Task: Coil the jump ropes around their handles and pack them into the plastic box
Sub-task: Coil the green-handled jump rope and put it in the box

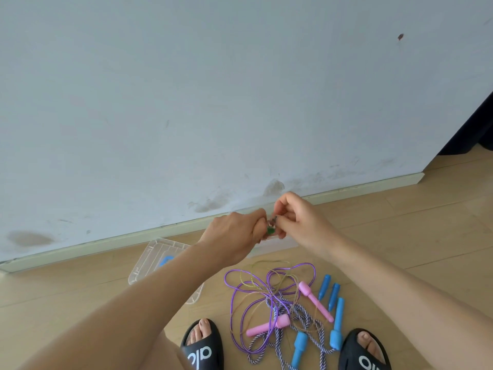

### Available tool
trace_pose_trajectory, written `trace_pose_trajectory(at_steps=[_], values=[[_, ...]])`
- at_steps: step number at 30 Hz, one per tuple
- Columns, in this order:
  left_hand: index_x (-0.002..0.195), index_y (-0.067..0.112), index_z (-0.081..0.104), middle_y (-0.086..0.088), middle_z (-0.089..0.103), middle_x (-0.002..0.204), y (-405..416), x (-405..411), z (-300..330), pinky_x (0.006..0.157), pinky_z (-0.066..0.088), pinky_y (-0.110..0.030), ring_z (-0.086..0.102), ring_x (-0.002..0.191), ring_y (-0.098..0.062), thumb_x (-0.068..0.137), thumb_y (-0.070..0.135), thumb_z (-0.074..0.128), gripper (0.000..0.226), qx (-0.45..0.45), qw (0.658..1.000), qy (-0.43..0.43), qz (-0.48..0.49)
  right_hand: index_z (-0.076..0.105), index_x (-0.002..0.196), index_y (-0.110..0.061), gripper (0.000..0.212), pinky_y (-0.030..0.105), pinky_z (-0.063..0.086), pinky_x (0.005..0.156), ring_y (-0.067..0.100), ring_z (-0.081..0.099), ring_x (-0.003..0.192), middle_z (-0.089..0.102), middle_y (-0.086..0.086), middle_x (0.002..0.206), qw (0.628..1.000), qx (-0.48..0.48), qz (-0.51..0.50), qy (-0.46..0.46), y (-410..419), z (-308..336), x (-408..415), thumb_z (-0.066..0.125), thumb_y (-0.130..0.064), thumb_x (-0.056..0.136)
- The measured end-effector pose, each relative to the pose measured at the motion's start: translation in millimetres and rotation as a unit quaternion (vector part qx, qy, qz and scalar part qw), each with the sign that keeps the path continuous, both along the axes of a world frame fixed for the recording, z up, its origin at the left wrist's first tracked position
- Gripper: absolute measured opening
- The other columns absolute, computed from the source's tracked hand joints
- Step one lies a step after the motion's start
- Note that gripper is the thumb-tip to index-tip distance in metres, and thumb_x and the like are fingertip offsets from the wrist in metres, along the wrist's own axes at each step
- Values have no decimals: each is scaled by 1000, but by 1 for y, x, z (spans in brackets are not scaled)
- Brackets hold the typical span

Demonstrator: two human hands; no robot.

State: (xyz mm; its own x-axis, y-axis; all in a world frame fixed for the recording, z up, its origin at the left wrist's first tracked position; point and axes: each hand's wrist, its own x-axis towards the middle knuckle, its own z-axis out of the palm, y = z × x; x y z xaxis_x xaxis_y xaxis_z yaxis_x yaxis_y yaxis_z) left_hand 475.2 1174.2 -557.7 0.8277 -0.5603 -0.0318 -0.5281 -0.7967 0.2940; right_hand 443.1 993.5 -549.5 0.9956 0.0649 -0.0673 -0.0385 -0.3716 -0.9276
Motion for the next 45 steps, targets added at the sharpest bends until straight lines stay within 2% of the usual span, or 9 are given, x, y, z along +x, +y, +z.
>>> trace_pose_trajectory(at_steps=[6,10,13,16,21,23,29,35,45], values=[[100,18,55,-1,70,85,-15,23,-12,64,46,-29,59,65,-16,99,47,41,33,-277,897,285,195,56,100,-25,20,49,57,88,23,70,88,66,-2,97,980,34,-176,90,-4,-17,19,62,-25,81],[102,19,55,-3,69,84,-32,45,-27,71,53,-36,64,69,-22,90,61,45,45,-337,831,362,255,62,104,-14,25,44,57,92,26,68,94,65,13,102,930,196,-84,300,7,-19,30,66,-35,92],[105,31,58,-10,67,107,-42,64,-30,93,53,-46,68,95,-28,83,64,39,44,-351,783,424,289,69,108,-15,28,40,57,92,24,73,96,74,10,103,924,218,-87,301,10,-33,55,63,-37,94],[116,12,59,-11,65,92,-50,87,-37,89,55,-38,67,85,-25,101,43,30,45,-411,706,498,290,69,113,-14,22,38,59,86,22,73,96,75,8,110,930,212,-144,263,8,-64,86,62,-21,94],[112,13,51,-10,55,108,-43,126,-107,81,45,-38,54,98,-30,98,34,32,32,-232,852,318,345,74,101,-15,25,38,52,90,26,67,101,74,9,104,947,65,-180,259,-4,-140,134,74,-27,80],[118,17,47,-7,53,112,-26,135,-148,77,43,-36,55,96,-28,96,35,40,29,-159,872,286,364,74,97,-14,39,38,53,87,24,69,95,75,6,97,946,2,-178,270,-11,-176,154,77,-34,64],[113,13,43,-11,54,105,1,147,-252,71,41,-35,53,88,-29,91,21,52,24,-76,869,296,390,74,98,-14,30,26,48,62,23,67,89,73,5,97,923,-118,-136,339,-11,-285,196,78,-24,70],[92,9,33,-8,44,71,-8,146,-285,55,31,-36,42,63,-28,91,6,43,10,-114,885,231,386,70,96,-9,30,26,39,64,27,63,84,69,7,91,908,-251,-52,332,12,-346,210,70,-36,83],[114,8,37,-13,51,105,-3,143,-262,70,39,-35,57,93,-33,98,32,52,33,-11,912,215,350,58,116,-4,25,36,47,84,36,58,110,61,16,120,897,-371,2,240,5,-292,200,50,-13,94]])
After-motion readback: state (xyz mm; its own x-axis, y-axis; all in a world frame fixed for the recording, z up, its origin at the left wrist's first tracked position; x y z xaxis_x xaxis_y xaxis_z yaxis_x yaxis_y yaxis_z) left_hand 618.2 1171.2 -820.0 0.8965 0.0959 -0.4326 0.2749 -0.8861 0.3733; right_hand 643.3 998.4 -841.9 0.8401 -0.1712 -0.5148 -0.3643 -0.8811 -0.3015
